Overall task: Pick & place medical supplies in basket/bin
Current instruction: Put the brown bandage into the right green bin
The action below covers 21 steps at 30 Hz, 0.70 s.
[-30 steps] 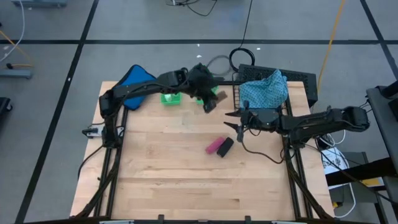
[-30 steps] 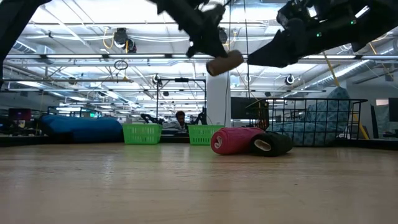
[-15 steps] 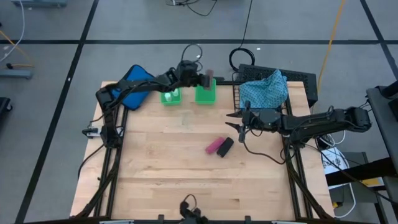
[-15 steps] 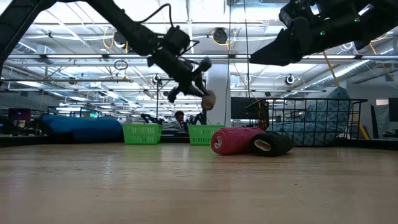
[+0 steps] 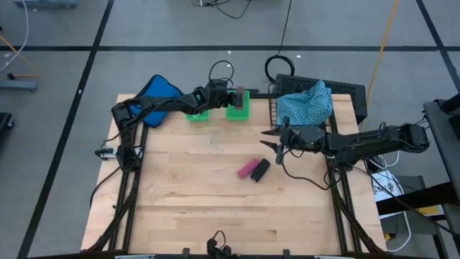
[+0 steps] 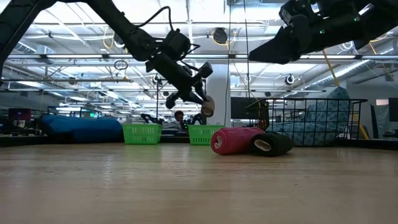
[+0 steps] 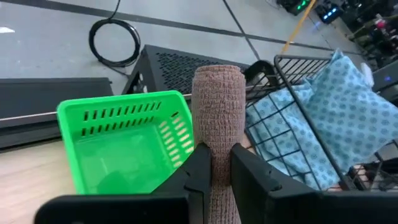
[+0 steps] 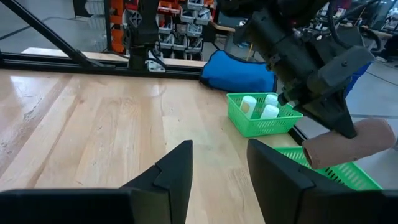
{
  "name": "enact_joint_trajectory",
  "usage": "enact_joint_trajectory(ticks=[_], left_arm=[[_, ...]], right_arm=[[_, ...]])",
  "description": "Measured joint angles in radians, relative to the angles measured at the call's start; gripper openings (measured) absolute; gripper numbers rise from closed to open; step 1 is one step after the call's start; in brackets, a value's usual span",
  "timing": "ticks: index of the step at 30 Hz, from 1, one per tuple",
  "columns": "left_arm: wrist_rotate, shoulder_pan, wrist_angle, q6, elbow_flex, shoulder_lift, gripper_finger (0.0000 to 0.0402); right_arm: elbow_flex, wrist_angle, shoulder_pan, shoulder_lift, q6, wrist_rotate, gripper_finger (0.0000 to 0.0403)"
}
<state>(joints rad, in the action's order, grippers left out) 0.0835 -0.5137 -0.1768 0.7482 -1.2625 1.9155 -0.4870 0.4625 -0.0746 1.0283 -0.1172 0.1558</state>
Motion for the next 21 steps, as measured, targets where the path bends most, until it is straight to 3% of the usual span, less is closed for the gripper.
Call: enact_joint_trajectory(ticks=[7, 21], left_arm=[[-0.105, -0.027, -0.025, 0.071, 0.0, 0.064, 0.005], [-0.138, -0.04, -0.05, 0.062, -0.001, 0.074, 0.0052]], right_arm=[[0.0, 0.013, 0.003, 0.0, 0.001, 0.0, 0.0138], [0.0, 0.027, 0.011, 0.0, 0.001, 0.0, 0.0132]])
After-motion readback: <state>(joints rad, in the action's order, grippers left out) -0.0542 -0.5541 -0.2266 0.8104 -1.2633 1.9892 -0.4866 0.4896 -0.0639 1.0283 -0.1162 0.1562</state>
